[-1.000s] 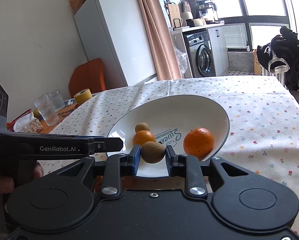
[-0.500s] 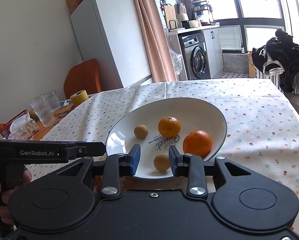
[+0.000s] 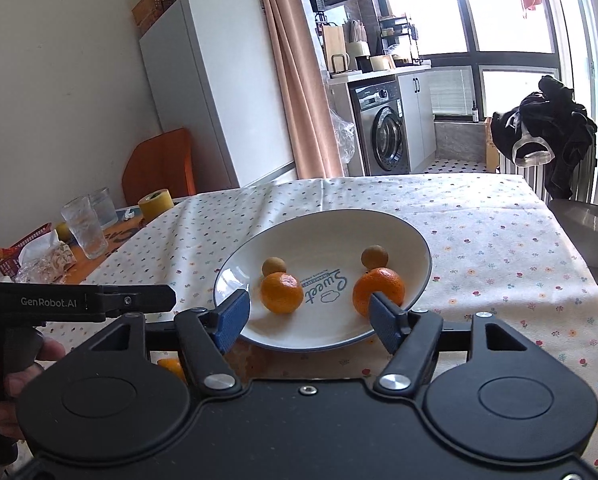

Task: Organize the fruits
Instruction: 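Open the right tool to release the kiwi while the left tool releases the orange, then withdraw both tools and move toward the peeled orange and red apple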

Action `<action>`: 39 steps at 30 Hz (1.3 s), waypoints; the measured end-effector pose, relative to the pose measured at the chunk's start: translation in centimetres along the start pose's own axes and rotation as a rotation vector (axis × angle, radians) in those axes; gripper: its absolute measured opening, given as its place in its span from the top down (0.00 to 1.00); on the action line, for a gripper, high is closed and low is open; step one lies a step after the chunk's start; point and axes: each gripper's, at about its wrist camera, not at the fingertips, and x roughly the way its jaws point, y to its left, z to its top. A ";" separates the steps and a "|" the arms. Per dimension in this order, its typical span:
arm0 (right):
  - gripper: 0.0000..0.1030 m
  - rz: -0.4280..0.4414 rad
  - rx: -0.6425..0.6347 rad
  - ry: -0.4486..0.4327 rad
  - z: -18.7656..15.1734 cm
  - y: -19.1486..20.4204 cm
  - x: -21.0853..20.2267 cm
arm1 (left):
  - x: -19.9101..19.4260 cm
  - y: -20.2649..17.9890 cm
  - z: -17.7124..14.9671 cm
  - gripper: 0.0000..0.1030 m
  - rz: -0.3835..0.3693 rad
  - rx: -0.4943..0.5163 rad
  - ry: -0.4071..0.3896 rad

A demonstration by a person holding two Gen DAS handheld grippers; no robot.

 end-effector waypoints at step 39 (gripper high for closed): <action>0.00 0.024 -0.023 0.018 -0.4 -1.7 -5.9 | -4.8 -0.8 -3.0 0.11 -0.054 0.089 0.011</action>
